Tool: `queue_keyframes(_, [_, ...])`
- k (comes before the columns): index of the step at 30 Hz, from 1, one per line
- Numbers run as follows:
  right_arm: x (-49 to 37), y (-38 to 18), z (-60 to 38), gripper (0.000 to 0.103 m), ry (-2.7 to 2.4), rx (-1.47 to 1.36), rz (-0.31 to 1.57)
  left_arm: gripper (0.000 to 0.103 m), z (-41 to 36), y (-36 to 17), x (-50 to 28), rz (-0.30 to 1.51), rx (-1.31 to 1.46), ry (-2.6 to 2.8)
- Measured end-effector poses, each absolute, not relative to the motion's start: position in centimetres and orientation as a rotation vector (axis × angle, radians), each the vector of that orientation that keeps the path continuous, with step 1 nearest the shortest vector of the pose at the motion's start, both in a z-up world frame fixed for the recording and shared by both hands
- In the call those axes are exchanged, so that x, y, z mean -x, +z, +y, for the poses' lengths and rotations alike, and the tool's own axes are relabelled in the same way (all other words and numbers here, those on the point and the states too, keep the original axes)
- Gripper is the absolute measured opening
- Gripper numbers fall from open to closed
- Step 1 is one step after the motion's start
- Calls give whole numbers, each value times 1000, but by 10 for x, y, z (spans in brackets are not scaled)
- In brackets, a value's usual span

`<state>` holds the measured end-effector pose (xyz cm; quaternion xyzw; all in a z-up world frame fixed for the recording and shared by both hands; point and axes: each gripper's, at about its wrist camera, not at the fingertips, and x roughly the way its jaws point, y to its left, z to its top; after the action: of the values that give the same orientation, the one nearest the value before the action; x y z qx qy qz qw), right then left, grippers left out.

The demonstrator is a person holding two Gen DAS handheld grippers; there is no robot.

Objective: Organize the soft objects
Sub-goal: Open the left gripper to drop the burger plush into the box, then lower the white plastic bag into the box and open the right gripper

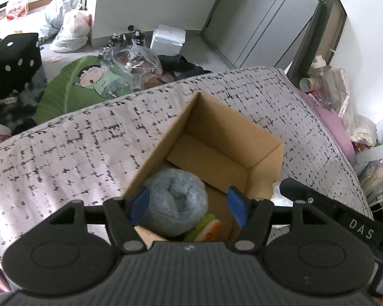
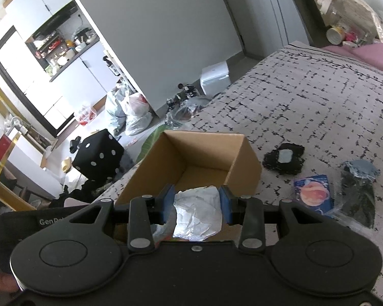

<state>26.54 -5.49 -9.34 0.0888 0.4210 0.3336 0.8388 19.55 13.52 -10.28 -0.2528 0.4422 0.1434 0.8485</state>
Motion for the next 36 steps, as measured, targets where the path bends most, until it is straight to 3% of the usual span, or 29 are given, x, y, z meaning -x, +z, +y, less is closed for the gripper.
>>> queue_keyframes(5, [-260, -98, -42, 39, 772, -190, 920, 66, 140, -98, -189, 928, 534, 319])
queue_keyframes(8, [-257, -103, -36, 54, 790, -166, 957, 66, 140, -96, -187, 928, 524, 324])
queue_keyframes(14, [-258, -96, -49, 61, 745, -188, 948, 72, 134, -85, -183, 912, 492, 335])
queue_keyframes(22, [-257, -88, -68, 79, 698, -201, 948, 75, 125, -71, -180, 884, 439, 361])
queue_keyframes(30, [-253, -76, -86, 86, 673, -205, 923, 79, 110, -61, -182, 870, 420, 373])
queue_keyframes(36, [-251, -64, -105, 92, 666, -222, 876, 88, 94, -49, -182, 870, 395, 381])
